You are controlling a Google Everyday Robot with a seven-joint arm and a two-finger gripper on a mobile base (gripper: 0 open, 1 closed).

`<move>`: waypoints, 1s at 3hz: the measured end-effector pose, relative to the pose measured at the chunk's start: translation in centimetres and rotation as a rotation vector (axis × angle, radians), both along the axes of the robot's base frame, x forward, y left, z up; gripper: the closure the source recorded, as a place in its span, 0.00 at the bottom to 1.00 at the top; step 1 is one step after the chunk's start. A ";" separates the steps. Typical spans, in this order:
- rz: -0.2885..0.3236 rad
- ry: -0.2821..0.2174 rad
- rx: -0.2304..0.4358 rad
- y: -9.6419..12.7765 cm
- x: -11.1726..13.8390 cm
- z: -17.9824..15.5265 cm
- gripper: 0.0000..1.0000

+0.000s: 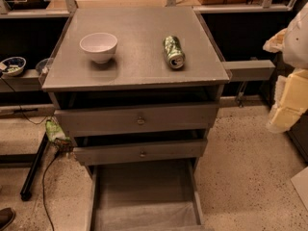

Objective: Place green can into bottom drawer

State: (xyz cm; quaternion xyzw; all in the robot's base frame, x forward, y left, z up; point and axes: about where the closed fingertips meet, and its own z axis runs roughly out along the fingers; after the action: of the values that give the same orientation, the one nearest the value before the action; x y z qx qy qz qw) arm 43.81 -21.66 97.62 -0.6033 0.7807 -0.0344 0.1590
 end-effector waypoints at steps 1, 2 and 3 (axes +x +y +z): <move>0.000 0.000 0.000 0.0 0.0 0.0 0.00; 0.036 -0.026 -0.001 0.9 1.1 0.5 0.00; 0.102 -0.038 0.018 2.8 3.1 0.5 0.00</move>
Offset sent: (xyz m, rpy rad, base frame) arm 0.0242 0.0184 0.0042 -0.0043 -0.0337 0.0799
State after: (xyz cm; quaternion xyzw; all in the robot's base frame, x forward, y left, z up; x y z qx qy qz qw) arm 46.89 -18.82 98.17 -0.6402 0.7460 -0.0306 0.1805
